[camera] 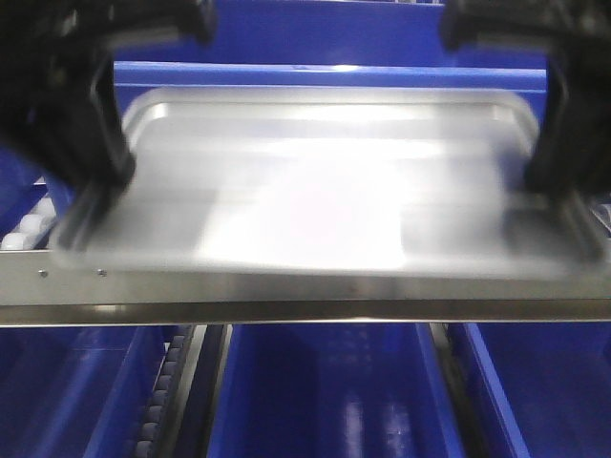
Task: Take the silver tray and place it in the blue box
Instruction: 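Lower the tray with both grippers into the blue crate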
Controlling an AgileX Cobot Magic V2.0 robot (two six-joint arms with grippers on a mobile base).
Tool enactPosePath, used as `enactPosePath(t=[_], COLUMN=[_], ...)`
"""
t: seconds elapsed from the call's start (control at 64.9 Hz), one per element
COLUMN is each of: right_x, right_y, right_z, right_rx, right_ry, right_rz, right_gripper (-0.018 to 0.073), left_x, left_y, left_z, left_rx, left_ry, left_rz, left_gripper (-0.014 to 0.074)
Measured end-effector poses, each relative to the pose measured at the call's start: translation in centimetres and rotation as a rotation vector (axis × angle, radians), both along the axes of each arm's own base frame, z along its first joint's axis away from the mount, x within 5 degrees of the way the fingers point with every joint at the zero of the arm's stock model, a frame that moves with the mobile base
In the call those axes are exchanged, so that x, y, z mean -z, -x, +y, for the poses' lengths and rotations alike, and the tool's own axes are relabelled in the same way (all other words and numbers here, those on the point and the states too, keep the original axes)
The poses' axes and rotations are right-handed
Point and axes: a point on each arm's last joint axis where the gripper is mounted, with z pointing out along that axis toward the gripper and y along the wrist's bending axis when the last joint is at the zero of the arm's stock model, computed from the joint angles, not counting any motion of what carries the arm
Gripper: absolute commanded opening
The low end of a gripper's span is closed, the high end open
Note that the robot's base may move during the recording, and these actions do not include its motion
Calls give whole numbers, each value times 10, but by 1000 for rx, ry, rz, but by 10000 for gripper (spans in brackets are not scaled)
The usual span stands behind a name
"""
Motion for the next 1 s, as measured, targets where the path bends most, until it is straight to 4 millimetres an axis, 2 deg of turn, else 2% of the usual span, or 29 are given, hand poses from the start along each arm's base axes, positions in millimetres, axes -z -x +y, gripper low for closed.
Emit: enactPosePath(t=[0.231, 0.354, 0.493, 0.693, 0.832, 1.001], right_x=[-50, -73, -88, -80, -65, -38], right_y=[-16, -30, -61, -120, -155, -183], right_z=[-1, -1, 1, -4, -10, -9], right_rx=[-12, -5, 4, 31, 20, -16], right_ry=[29, 24, 8, 3, 0, -10], right_rz=[-225, -334, -432, -511, -556, -564], right_gripper=[59, 59, 59, 59, 59, 59], left_x=[-48, -68, -82, -81, -63, -33], left_y=[-19, -42, -74, -118, -156, -190], left_z=[-1, 1, 3, 1, 1, 5], left_rx=[29, 27, -3, 20, 39, 39], left_ry=[7, 28, 58, 92, 139, 153], left_rz=[-208, -297, -378, -477, -543, -553], left_gripper=[-104, -104, -104, -104, -104, -104])
